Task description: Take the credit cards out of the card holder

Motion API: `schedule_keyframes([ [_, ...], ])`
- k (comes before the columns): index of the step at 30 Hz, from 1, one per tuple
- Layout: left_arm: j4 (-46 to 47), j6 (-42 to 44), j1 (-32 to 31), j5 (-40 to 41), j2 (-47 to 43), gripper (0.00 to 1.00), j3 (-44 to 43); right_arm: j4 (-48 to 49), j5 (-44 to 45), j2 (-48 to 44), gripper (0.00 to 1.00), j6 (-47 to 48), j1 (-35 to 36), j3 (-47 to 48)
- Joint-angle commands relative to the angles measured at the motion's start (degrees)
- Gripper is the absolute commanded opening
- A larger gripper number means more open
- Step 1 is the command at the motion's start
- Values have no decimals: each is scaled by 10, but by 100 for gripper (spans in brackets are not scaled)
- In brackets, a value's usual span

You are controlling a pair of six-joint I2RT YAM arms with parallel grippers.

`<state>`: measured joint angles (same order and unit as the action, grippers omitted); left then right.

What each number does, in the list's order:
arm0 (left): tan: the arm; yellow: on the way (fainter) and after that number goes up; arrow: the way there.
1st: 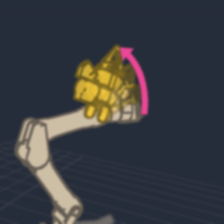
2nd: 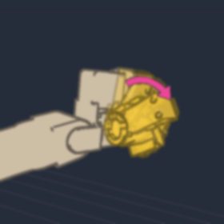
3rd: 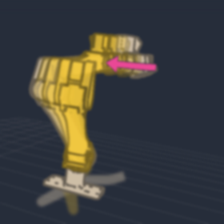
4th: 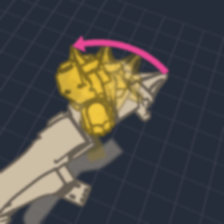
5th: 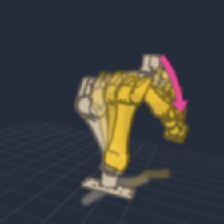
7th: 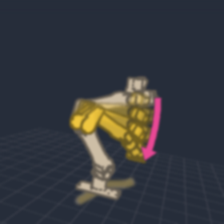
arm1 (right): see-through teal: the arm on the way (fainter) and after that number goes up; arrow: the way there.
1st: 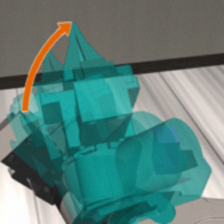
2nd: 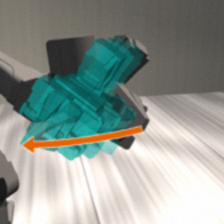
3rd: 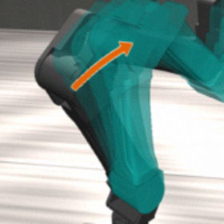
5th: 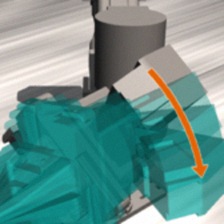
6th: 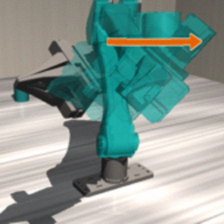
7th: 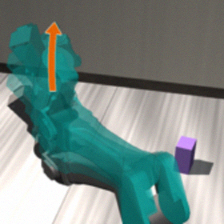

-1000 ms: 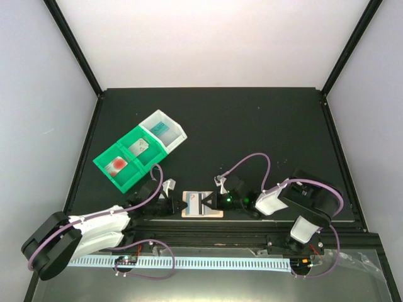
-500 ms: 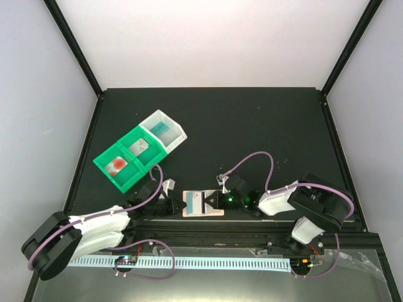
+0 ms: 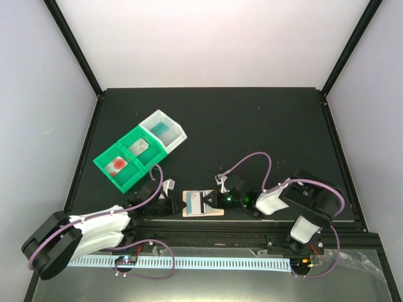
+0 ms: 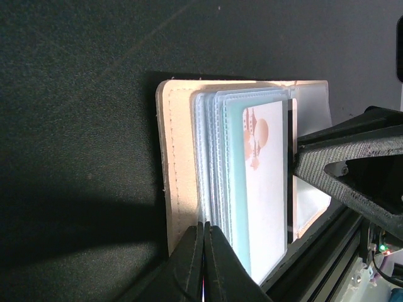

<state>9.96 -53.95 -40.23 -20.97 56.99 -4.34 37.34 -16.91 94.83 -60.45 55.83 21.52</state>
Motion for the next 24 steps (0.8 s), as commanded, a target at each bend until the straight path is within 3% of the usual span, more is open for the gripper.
schedule_keyframes([
  [1, -12, 6, -3, 15, 2, 4, 4, -13, 10, 5, 7, 3, -1, -4],
  [5, -15, 4, -3, 21, -1, 3, 6, -44, 33, -24, 1, 11, -3, -9],
  [24, -11, 1, -3, 23, -4, 2, 11, -96, 43, -91, 1, 12, -25, -34],
])
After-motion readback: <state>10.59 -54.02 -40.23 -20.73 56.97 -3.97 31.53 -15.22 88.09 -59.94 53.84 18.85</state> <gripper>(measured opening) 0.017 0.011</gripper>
